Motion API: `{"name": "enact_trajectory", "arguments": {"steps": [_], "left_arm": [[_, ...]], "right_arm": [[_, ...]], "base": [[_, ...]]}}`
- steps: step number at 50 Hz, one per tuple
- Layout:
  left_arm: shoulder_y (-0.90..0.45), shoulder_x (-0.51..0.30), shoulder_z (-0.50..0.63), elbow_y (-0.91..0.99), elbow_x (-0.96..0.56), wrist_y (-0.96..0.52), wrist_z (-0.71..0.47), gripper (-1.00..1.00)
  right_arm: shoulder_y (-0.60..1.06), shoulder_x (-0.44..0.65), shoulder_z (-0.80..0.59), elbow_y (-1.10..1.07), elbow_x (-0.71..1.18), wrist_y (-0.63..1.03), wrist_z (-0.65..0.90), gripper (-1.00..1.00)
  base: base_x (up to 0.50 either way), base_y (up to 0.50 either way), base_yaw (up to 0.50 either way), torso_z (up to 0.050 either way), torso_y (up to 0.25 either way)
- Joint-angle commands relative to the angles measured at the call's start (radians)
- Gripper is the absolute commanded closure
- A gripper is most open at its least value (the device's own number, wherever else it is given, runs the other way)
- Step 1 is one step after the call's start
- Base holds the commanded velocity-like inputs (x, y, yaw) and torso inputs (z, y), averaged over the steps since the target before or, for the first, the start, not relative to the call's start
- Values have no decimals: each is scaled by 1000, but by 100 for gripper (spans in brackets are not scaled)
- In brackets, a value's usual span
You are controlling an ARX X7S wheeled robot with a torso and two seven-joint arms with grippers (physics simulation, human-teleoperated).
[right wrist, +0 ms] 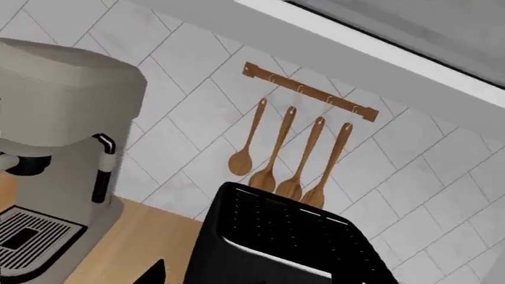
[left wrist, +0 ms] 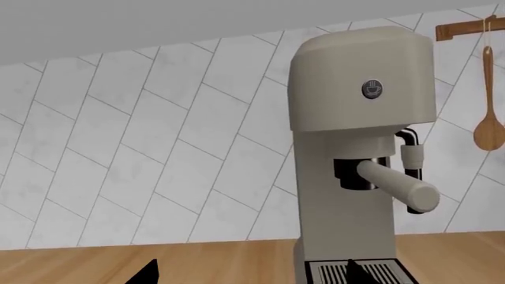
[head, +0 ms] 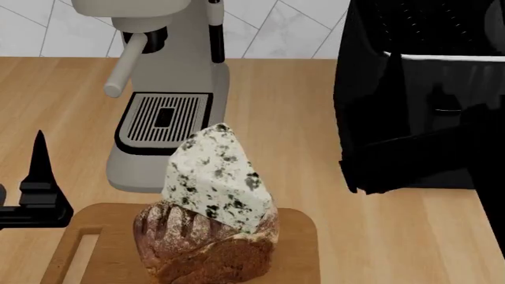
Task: Pick up the wedge of cheese and place it on the slice of bread to prepare a simple cheese on bread dish.
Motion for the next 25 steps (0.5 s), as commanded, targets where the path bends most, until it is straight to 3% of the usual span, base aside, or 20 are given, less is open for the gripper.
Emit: {"name": "enact_trajectory", "arguments": {"steps": [1, 5, 25], "left_arm": [[4, 1, -7, 4, -9, 12, -3, -100], [4, 0, -6, 2, -10, 14, -5, -100], [-1, -11, 20, 53, -10, -32, -23, -100]], "right_arm": [[-104, 42, 42, -25, -184, -5, -16, -100], [-25, 43, -2, 18, -145, 2, 39, -100], [-29, 25, -2, 34, -164, -39, 16, -100]], "base": [[0, 0, 0, 0, 0], [0, 0, 0, 0, 0], [0, 0, 0, 0, 0]]}}
